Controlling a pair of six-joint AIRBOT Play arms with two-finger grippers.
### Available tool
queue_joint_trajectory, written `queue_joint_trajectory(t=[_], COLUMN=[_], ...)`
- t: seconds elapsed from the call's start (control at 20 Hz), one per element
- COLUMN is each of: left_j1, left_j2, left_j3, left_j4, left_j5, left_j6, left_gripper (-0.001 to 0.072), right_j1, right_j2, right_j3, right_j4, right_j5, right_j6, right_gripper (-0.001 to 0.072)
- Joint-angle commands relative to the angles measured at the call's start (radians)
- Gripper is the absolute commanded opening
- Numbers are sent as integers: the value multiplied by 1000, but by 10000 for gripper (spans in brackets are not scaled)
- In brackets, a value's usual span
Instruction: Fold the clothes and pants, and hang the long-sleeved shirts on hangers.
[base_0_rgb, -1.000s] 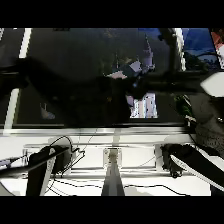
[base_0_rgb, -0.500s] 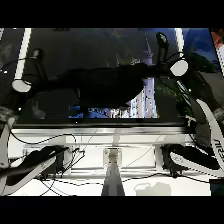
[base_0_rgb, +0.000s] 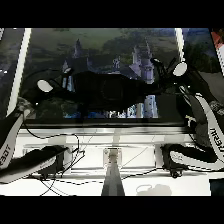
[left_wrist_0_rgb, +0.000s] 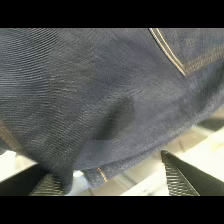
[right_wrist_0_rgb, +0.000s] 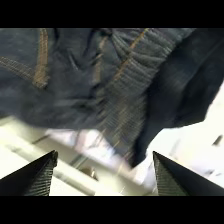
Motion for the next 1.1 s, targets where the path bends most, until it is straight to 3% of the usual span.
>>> queue_joint_trajectory(t=[0.0, 0.1, 0.25, 0.4, 0.55, 0.65, 0.85, 1.05], left_j1=[-48, -47, -46, -46, -46, -46, -46, -47], left_j2=[-41, -41, -41, -41, -41, -42, -43, -43], left_j3=[0, 0, 0, 0, 0, 0, 0, 0], left_j4=[-7, -6, -6, -6, -6, -6, -7, -2], left_j5=[-14, -12, -12, -12, -12, -10, 26, 81], left_j6=[-4, -4, -4, -4, -4, -4, -6, -6], left_gripper=[690, 690, 689, 689, 689, 689, 689, 689], right_j1=[-5, -32, -117, -170, -172, -172, -172, -172], right_j2=[-7, -38, -148, -266, -326, -329, -356, -439], right_j3=[-8, 21, 130, 232, 298, 312, 312, 312], right_j4=[-54, -66, -43, 34, 142, 147, 74, 96], right_j5=[-186, -194, -34, 130, 214, 207, 112, 89], right_j6=[76, 116, 98, -23, -207, -257, -228, -157], right_gripper=[665, 665, 665, 665, 665, 666, 665, 666])
